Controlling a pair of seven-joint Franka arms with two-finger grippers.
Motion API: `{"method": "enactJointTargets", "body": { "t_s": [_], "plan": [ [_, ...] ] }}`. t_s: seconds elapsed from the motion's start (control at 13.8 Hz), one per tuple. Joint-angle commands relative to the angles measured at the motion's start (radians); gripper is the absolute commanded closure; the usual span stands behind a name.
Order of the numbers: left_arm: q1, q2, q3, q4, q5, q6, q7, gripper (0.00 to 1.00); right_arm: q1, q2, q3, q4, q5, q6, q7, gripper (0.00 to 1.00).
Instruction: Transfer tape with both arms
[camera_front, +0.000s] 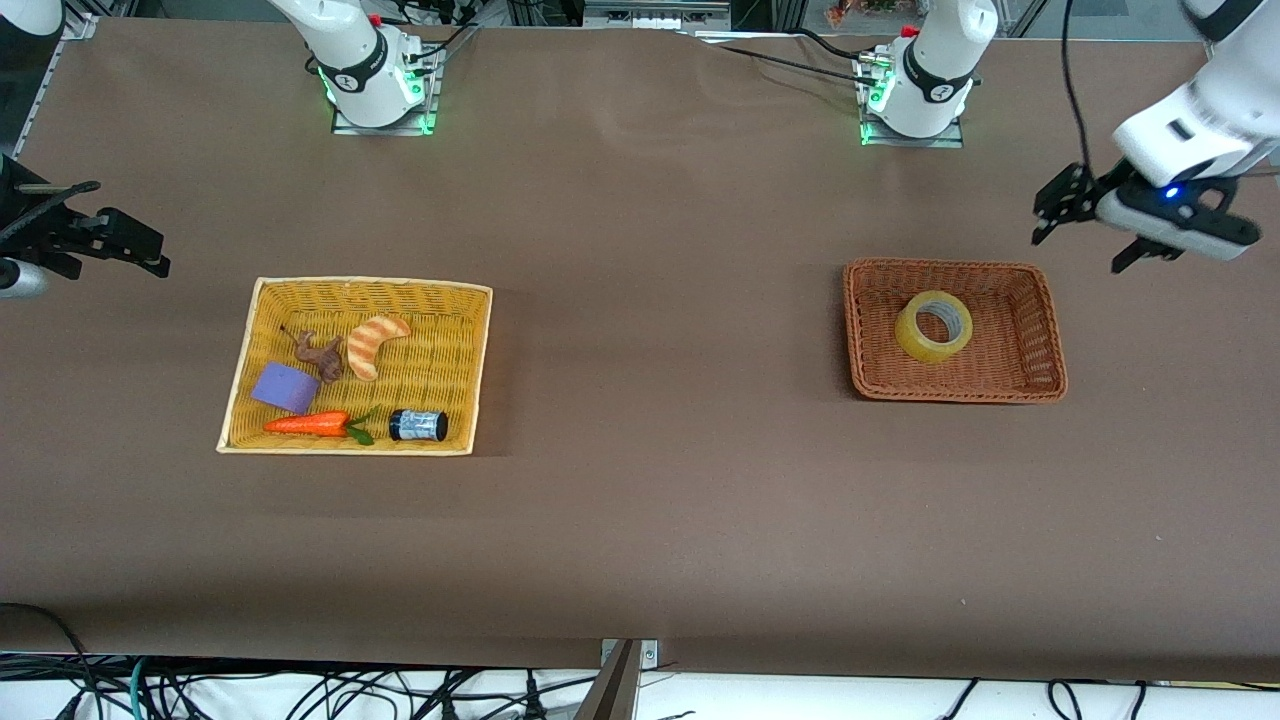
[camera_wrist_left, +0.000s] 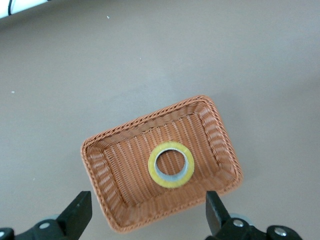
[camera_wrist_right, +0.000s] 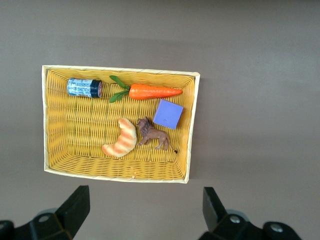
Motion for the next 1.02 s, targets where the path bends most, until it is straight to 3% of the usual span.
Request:
{"method": "enactJointTargets", "body": {
  "t_s": [0.0, 0.15, 0.44, 0.94],
  "plan": [
    [-0.008, 0.132, 0.0, 0.234, 0.022, -0.174, -0.029, 0.0, -0.008, 0.005, 0.003, 0.018, 0.016, -0.004, -0.003, 0.0],
    [-0.006, 0.151, 0.001, 0.317, 0.024, -0.263, -0.052, 0.0, -0.008, 0.005, 0.003, 0.018, 0.016, -0.004, -0.002, 0.0],
    [-0.015, 0.155, -0.003, 0.325, 0.017, -0.299, -0.152, 0.0, -0.008, 0.005, 0.003, 0.018, 0.016, -0.004, -0.003, 0.0],
    [-0.006, 0.169, -0.014, 0.325, 0.024, -0.349, -0.163, 0.0, -0.008, 0.005, 0.003, 0.018, 0.016, -0.004, -0.002, 0.0]
  ]
}}
